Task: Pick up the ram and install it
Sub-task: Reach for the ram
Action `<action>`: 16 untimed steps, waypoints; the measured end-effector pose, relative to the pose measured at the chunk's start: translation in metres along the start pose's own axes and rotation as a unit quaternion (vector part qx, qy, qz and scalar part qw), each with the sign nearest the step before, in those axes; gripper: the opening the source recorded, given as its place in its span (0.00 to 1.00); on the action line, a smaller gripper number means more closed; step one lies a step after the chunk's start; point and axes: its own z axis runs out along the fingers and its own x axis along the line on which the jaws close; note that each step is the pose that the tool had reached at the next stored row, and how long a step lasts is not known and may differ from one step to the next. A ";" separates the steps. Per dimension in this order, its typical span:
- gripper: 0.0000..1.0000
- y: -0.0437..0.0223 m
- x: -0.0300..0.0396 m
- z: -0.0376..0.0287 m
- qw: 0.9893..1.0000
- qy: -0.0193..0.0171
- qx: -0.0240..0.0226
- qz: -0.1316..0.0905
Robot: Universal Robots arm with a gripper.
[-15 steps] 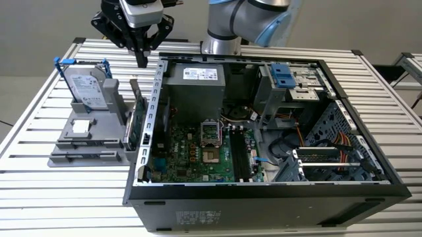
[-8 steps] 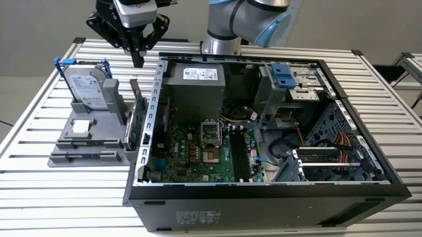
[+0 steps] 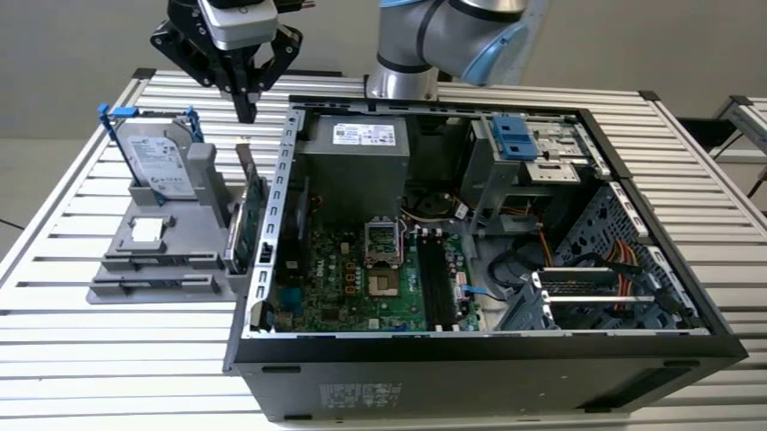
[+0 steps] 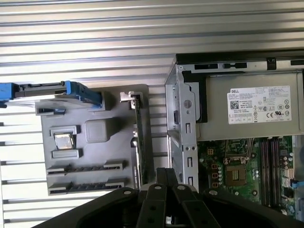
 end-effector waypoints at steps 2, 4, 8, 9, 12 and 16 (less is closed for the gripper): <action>0.00 -0.0001 0.0015 0.0000 1.000 0.000 0.000 0.000; 0.00 -0.0002 0.0030 -0.0001 1.000 0.000 0.000 0.000; 0.00 -0.0004 0.0062 -0.0001 1.000 0.000 0.000 0.000; 0.00 -0.0005 0.0070 -0.0002 1.000 0.000 0.000 0.000; 0.00 -0.0006 0.0086 -0.0002 1.000 0.000 0.000 0.000; 0.00 -0.0007 0.0106 -0.0002 1.000 0.000 0.000 0.000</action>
